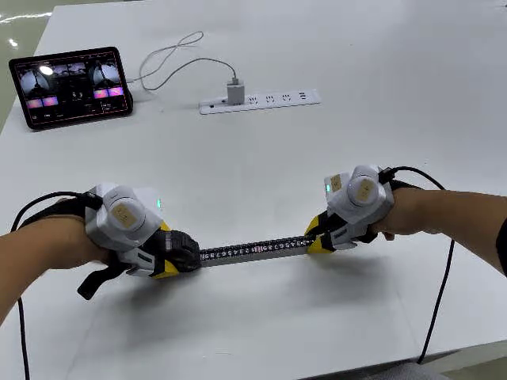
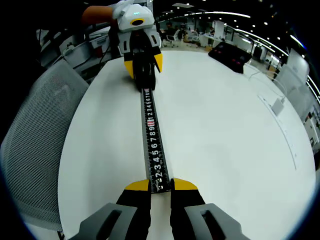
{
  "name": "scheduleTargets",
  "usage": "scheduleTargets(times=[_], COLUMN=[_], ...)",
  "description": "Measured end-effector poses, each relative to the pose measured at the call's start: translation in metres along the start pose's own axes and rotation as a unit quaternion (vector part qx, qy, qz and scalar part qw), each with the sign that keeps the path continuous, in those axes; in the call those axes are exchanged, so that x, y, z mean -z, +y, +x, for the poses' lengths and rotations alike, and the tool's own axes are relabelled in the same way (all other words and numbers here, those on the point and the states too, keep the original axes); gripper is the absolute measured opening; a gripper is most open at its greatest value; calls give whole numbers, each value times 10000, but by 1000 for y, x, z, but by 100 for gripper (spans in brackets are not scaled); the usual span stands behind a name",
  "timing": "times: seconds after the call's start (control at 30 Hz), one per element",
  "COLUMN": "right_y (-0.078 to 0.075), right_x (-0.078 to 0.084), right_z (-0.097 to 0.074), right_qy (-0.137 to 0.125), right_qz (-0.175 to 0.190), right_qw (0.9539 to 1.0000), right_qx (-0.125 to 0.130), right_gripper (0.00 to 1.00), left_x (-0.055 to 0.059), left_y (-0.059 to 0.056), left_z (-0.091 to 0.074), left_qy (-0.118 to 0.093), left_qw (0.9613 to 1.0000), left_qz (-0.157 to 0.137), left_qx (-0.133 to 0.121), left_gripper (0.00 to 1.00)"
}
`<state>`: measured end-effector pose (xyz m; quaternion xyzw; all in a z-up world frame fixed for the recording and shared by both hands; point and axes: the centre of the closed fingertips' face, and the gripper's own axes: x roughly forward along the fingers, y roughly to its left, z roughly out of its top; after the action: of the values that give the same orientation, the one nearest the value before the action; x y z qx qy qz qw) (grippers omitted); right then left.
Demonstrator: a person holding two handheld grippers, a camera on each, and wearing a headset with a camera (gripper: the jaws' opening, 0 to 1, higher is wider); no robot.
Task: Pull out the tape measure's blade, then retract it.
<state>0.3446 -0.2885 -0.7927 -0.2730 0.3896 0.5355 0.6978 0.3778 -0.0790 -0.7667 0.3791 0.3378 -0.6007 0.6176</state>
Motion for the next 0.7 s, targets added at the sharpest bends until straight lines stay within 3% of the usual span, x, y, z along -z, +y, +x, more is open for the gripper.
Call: scheduleTargets(times=[0.7], right_y=[-1], right_x=[10], right_z=[-6], right_qy=[5], right_qz=[39], right_qw=[10000], right_qx=[30], right_gripper=[10], left_x=[1], left_y=[1], left_z=[0], left_qy=[21], left_qw=[10000], left_qz=[11], left_qx=[0], left_gripper=[33])
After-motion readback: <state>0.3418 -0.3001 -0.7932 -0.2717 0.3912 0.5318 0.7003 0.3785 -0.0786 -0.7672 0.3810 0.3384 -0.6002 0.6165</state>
